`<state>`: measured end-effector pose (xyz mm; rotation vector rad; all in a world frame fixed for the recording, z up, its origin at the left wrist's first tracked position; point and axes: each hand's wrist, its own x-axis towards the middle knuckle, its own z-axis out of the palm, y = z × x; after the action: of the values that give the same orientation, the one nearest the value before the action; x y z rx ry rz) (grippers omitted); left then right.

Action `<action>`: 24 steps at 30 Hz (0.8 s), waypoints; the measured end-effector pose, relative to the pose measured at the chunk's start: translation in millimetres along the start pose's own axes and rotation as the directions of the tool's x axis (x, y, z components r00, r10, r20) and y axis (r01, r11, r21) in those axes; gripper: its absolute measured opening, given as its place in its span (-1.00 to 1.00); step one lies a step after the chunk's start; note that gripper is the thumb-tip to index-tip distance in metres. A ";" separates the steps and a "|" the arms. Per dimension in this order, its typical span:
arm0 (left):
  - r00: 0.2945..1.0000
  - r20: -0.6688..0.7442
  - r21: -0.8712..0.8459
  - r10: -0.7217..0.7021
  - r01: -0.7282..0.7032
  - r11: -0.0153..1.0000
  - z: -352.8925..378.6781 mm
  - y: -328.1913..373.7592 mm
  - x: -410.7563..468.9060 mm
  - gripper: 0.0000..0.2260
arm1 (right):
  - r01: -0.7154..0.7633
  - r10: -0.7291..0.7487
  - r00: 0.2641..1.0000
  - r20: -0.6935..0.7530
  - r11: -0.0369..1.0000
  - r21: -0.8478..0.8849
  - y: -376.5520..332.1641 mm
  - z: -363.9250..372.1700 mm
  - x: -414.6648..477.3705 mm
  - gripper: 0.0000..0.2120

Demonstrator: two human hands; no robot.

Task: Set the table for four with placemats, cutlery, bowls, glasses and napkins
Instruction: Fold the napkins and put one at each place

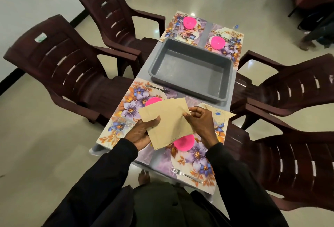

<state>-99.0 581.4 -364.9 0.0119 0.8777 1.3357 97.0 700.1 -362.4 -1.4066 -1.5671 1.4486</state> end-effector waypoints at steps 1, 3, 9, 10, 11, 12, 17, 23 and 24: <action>1.000 0.007 -0.008 -0.003 0.003 1.000 -2.4 1.0 -1.7 -0.62 | 0.005 -0.005 1.000 -0.016 1.000 -0.004 -0.9 1.1 -1.5 -0.78; 1.000 0.016 -0.015 0.000 0.000 1.000 -6.7 2.3 -2.9 -0.61 | 0.015 -0.015 0.999 -0.038 1.000 -0.002 -2.3 2.0 -4.8 -0.77; 1.000 -0.009 0.090 0.022 -0.021 0.996 -11.8 4.9 -4.3 -0.56 | -0.117 0.092 0.985 0.145 0.977 0.178 -17.2 -4.7 -4.5 -0.68; 0.999 -0.015 0.117 0.032 -0.030 0.993 -11.7 4.9 -3.8 -0.56 | -0.143 0.105 0.973 0.205 0.972 0.184 -19.0 -5.9 -2.5 -0.63; 0.999 -0.023 0.135 0.044 -0.040 0.990 -10.7 5.1 -3.5 -0.55 | -0.147 0.103 0.962 0.251 0.976 0.161 -20.2 -6.6 0.4 -0.59; 0.998 -0.031 0.141 0.054 -0.049 0.989 -10.0 5.3 -2.7 -0.54 | -0.139 0.097 0.954 0.283 0.982 0.129 -21.1 -6.5 3.1 -0.56; 0.993 -0.076 0.115 0.089 -0.080 0.990 -0.5 3.2 -2.5 -0.55 | -0.120 0.096 0.931 0.353 0.992 0.045 -20.9 -9.7 15.6 -0.57; 0.983 -0.144 0.063 0.116 -0.108 0.992 10.9 -4.3 -0.8 -0.58 | -0.050 0.037 0.915 0.402 0.998 0.023 -21.4 -22.7 24.5 -0.52; 0.982 -0.152 0.037 0.115 -0.111 0.993 12.3 -6.9 -0.6 -0.59 | -0.035 0.014 0.917 0.400 0.998 0.046 -22.5 -24.2 23.6 -0.52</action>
<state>-86.4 584.7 -359.4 -0.0199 1.0394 1.4443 105.6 733.4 -340.8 -1.1506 -1.7407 1.8680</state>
